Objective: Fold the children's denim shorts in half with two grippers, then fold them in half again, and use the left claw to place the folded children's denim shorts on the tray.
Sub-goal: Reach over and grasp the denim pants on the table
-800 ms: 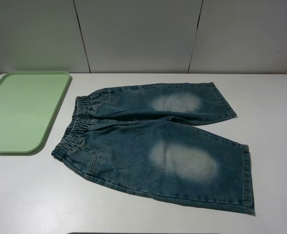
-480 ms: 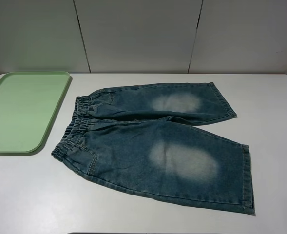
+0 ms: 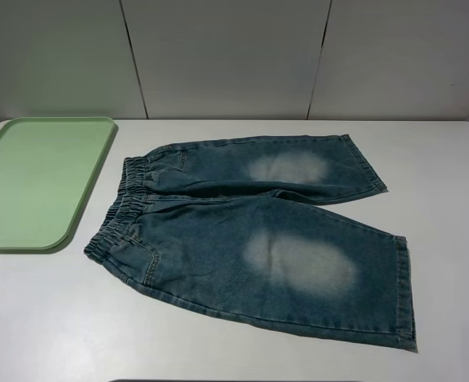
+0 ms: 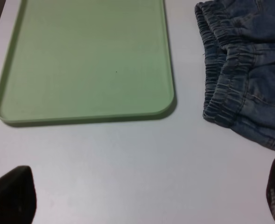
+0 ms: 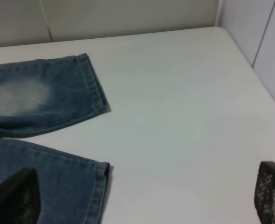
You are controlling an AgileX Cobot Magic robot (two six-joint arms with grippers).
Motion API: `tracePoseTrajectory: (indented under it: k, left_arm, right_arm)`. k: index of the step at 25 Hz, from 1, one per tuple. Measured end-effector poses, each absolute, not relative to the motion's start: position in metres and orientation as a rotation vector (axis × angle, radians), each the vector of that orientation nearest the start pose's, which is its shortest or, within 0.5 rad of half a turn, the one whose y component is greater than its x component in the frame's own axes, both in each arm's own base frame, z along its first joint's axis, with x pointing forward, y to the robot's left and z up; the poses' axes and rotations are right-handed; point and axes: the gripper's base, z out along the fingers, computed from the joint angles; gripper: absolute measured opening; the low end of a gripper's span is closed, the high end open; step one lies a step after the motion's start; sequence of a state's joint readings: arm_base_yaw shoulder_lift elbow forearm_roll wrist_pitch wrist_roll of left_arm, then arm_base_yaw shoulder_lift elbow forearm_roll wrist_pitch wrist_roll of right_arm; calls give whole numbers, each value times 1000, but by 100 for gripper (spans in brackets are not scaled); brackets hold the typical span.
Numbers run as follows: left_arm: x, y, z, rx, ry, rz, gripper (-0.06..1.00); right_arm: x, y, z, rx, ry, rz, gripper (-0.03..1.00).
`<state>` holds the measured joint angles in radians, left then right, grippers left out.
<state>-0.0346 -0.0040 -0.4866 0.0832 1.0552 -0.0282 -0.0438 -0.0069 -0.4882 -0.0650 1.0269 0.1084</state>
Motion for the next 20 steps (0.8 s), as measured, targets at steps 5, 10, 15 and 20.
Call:
tracePoseTrajectory:
  k: [5, 10, 15, 20]
  left_arm:
    - [-4, 7, 274, 5, 2046, 62, 99]
    - [-6, 7, 282, 11, 2054, 66, 99]
    - [9, 6, 306, 66, 2126, 99, 99]
    - [38, 4, 327, 153, 2221, 108, 98]
  right_arm:
    - [1, -2, 277, 156, 2040, 12, 69]
    - [16, -2, 282, 160, 2128, 19, 69]
    - [38, 0, 295, 98, 2224, 28, 69]
    - [54, 6, 298, -6, 2265, 88, 69]
